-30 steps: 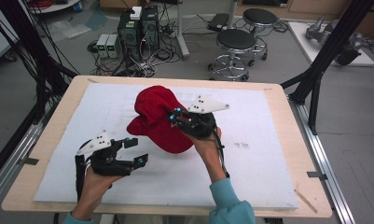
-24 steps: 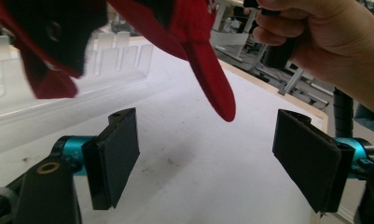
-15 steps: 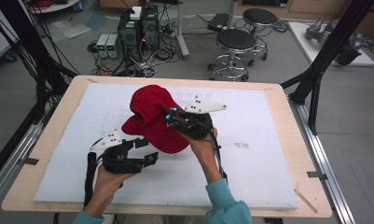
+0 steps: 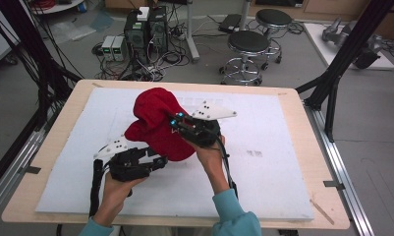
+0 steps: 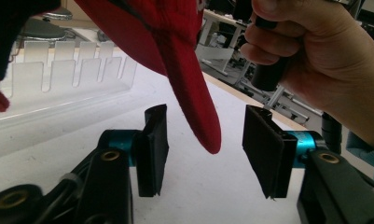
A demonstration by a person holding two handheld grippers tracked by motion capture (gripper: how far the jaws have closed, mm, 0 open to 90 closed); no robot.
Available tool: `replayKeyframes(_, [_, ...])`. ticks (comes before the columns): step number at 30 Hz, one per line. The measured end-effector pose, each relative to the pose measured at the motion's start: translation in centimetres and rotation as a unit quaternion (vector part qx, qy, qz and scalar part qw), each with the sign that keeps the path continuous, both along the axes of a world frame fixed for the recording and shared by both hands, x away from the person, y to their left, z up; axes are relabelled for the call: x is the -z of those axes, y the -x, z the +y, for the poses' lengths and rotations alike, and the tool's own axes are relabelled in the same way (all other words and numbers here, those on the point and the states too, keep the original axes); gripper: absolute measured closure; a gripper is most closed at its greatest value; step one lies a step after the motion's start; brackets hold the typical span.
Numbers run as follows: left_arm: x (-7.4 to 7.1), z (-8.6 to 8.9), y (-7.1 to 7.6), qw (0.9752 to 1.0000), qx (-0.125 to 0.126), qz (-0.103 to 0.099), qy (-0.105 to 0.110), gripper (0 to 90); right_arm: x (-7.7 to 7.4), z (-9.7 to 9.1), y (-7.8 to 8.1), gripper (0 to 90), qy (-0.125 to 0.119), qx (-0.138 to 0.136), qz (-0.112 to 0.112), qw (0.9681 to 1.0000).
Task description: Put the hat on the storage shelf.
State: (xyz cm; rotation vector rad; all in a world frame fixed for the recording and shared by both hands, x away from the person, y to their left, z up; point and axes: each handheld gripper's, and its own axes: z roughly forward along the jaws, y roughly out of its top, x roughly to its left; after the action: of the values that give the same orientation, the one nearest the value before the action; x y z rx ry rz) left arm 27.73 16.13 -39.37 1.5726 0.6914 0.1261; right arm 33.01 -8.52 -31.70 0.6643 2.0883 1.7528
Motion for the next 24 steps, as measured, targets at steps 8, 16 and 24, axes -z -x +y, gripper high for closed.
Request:
replayKeyframes(8, [-0.15, 0.14, 0.09, 0.9998, -0.006, -0.013, 0.01, 69.8, 0.04, 0.38, 0.13, 86.5, -0.007, -0.003, -0.001, 1.0])
replayKeyframes(16, [-0.21, 0.21, 0.17, 0.9999, -0.003, -0.014, 0.009, 82.5, 0.1, 0.5, 0.12, 86.5, -0.008, -0.011, -0.003, 0.9999])
replayKeyframes(24, [-0.32, 0.37, 0.24, 0.9999, -0.009, -0.01, 0.006, 85.3, -0.01, 0.46, 0.24, 85.3, -0.008, -0.022, -0.012, 0.9997])
